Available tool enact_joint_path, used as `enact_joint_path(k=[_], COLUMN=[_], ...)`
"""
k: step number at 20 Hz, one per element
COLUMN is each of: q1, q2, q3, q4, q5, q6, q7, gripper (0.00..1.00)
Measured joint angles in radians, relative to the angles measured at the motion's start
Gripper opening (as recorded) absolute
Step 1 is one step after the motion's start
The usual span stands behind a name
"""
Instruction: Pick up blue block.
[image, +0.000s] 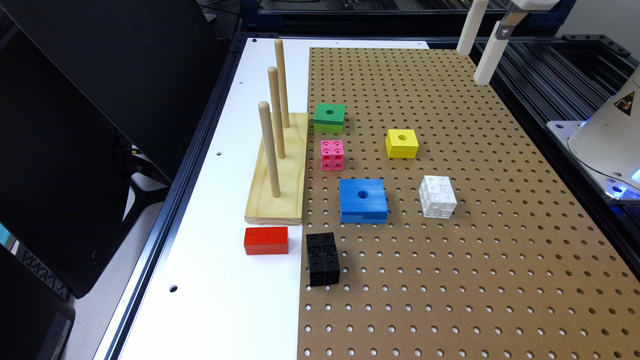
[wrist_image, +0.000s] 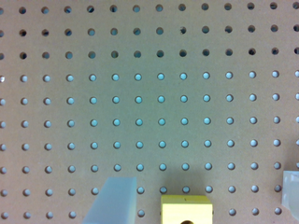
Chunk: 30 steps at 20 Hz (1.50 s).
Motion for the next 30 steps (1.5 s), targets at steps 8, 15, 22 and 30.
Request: enact_joint_path(k=[8, 15, 22, 30], q1=[0.001, 0.002, 0.002, 0.008], q2=[-0.002, 0.026, 0.148, 0.249], q3=[0.004, 0.007, 0.01, 0.024], q4=[0.005, 0.032, 0.116, 0.2], q5=[0.0001, 0.0006, 0.0008, 0.006], q6=[0.002, 0.032, 0.073, 0.076], q7=[0.0, 0.0, 0.0, 0.007], gripper=[1.0, 1.0, 1.0, 1.0])
